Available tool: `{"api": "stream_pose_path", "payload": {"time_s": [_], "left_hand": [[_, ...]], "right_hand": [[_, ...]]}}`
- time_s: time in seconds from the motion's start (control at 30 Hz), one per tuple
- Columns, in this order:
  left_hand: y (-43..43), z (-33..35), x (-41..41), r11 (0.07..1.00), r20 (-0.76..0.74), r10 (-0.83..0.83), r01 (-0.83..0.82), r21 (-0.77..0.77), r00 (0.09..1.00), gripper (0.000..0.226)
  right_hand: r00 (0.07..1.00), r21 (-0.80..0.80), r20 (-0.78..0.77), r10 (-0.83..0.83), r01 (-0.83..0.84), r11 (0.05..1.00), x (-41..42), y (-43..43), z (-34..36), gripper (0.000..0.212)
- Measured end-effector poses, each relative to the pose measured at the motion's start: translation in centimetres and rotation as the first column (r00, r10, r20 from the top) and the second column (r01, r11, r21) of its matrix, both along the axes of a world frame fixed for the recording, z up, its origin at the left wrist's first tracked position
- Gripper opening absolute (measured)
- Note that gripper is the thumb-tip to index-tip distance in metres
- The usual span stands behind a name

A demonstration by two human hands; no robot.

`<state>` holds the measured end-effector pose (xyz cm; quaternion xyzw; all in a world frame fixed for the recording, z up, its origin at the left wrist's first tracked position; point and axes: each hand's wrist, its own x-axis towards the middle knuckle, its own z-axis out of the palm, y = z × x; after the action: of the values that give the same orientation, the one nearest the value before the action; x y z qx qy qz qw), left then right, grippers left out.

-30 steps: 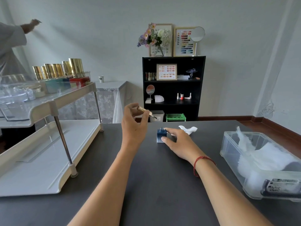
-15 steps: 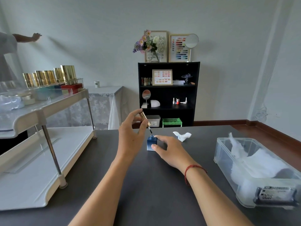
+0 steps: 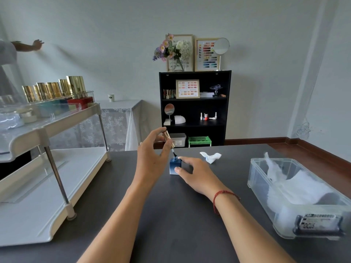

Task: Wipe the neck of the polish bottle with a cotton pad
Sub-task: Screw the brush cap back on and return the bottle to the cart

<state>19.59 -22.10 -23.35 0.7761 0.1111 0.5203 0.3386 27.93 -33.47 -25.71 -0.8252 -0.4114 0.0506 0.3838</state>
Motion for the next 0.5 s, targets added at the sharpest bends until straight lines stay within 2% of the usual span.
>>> {"api": "stream_pose_path", "payload": {"time_s": [0.5], "left_hand": [[0.04, 0.21, 0.14, 0.999, 0.031, 0.031, -0.031, 0.022, 0.999, 0.031]], "right_hand": [[1.0, 0.001, -0.001, 0.002, -0.002, 1.0, -0.1, -0.06, 0.03, 0.044]]}}
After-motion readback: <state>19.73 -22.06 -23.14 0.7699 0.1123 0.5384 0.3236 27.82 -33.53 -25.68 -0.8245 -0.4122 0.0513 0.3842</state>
